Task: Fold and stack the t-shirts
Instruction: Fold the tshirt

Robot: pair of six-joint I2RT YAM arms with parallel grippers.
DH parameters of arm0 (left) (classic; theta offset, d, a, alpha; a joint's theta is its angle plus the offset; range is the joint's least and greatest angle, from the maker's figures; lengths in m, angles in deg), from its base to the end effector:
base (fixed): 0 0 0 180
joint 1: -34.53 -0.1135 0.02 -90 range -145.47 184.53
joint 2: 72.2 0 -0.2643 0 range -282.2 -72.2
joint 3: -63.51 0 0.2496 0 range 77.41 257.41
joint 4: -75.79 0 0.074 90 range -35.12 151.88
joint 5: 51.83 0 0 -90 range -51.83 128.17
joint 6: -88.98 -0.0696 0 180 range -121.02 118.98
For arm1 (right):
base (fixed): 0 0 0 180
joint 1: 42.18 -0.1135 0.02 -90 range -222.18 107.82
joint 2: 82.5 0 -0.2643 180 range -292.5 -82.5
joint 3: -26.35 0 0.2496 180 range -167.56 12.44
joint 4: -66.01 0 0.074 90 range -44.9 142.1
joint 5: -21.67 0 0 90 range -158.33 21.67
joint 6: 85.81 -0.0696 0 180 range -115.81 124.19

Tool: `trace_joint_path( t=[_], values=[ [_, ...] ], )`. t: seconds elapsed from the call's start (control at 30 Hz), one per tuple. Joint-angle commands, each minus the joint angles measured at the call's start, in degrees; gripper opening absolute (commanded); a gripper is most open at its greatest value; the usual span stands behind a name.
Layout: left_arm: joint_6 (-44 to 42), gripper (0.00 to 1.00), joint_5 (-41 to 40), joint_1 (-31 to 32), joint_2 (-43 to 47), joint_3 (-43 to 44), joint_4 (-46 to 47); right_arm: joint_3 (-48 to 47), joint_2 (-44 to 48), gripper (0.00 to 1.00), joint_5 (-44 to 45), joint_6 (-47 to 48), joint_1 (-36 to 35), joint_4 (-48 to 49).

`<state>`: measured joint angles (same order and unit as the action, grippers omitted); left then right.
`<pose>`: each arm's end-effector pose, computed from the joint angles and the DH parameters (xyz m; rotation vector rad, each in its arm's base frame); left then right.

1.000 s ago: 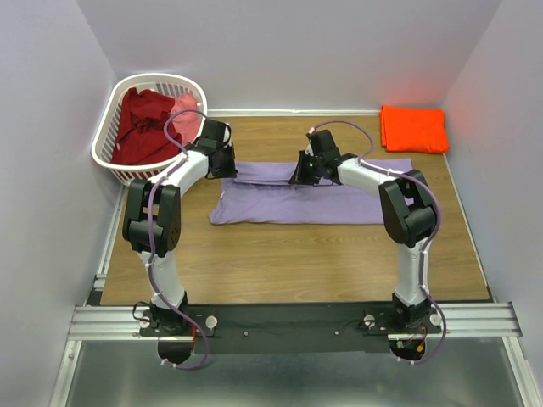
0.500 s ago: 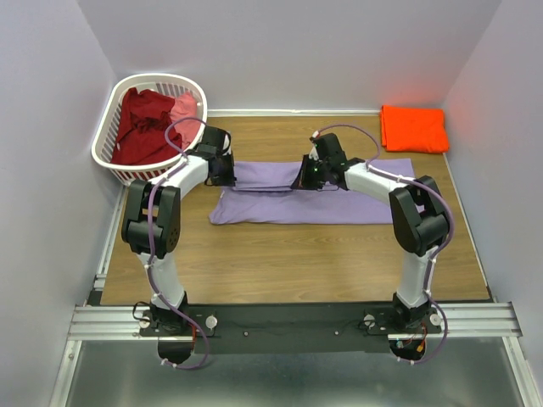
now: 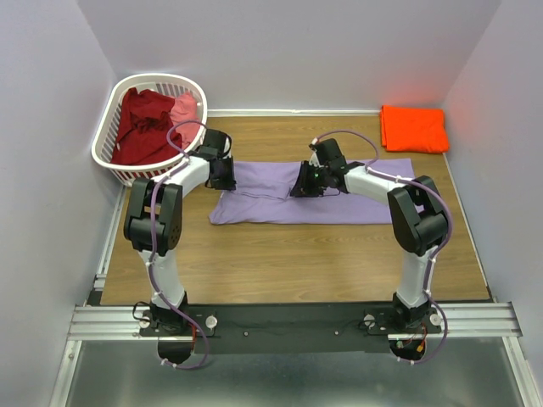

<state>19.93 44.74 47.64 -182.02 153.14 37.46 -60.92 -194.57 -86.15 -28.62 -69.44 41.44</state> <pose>0.4059 -0.1027 0.1539 -0.1371 2.6228 -0.3609 0.3789 0.2192 0.1473 -0.0244 2.5609 0.8208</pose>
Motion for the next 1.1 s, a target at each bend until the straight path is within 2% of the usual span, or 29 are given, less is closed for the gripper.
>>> trace_joint_path(
  t=[0.0,0.03,0.07,0.17,0.23,0.27,0.33,0.37,0.57,0.77,0.9,0.97,1.07],
  values=[
    [-0.47,0.41,-3.58,-0.36,4.87,-0.84,-1.85,-0.29,3.08,0.39,-3.00,2.06,-0.16,-3.49],
    [-0.47,0.43,-3.67,-0.36,5.75,-1.01,-1.94,-0.46,3.61,0.40,-3.18,2.67,-0.16,-3.76],
    [-0.56,0.52,-3.67,-0.27,6.54,-1.19,-2.12,-0.47,4.66,0.40,-3.36,2.93,-0.24,-4.02],
    [-0.21,0.55,-3.58,0.43,9.53,-1.81,-2.12,-1.25,5.20,0.39,-4.75,3.02,-0.16,-4.20],
    [0.14,0.51,-3.49,1.57,10.24,-1.29,-2.12,-2.66,4.32,0.35,-5.73,2.85,-0.16,-4.20],
    [0.23,0.43,-3.23,2.01,9.98,-0.84,-1.77,-4.40,3.62,0.31,-6.34,2.41,-0.16,-4.11],
    [0.67,0.31,-2.88,3.24,8.49,0.56,-1.15,-6.26,0.91,0.29,-8.36,1.62,-0.16,-3.67],
    [0.85,0.29,-2.62,3.51,7.70,1.00,-0.45,-7.92,0.02,0.27,-8.89,1.27,-0.16,-3.24],
    [2.16,0.25,-2.34,3.68,-1.00,3.03,2.10,-12.94,-9.02,0.25,-12.14,-0.05,-0.07,-1.12],
    [2.34,0.25,-4.02,3.33,-8.74,6.10,1.31,-10.05,-12.91,0.26,-7.93,0.30,1.07,-1.30],
    [1.64,0.31,-6.04,3.42,-8.31,8.12,-0.45,-4.96,-8.79,0.32,-5.73,1.52,3.71,-1.39],
    [1.29,0.41,-6.04,3.42,-6.64,8.13,-1.23,-3.90,-5.46,0.40,-4.86,2.93,3.89,-1.56],
    [1.20,0.52,-8.32,3.95,-1.55,7.60,-1.59,-2.06,1.93,0.47,-0.21,6.18,3.97,-3.40]
  ],
)
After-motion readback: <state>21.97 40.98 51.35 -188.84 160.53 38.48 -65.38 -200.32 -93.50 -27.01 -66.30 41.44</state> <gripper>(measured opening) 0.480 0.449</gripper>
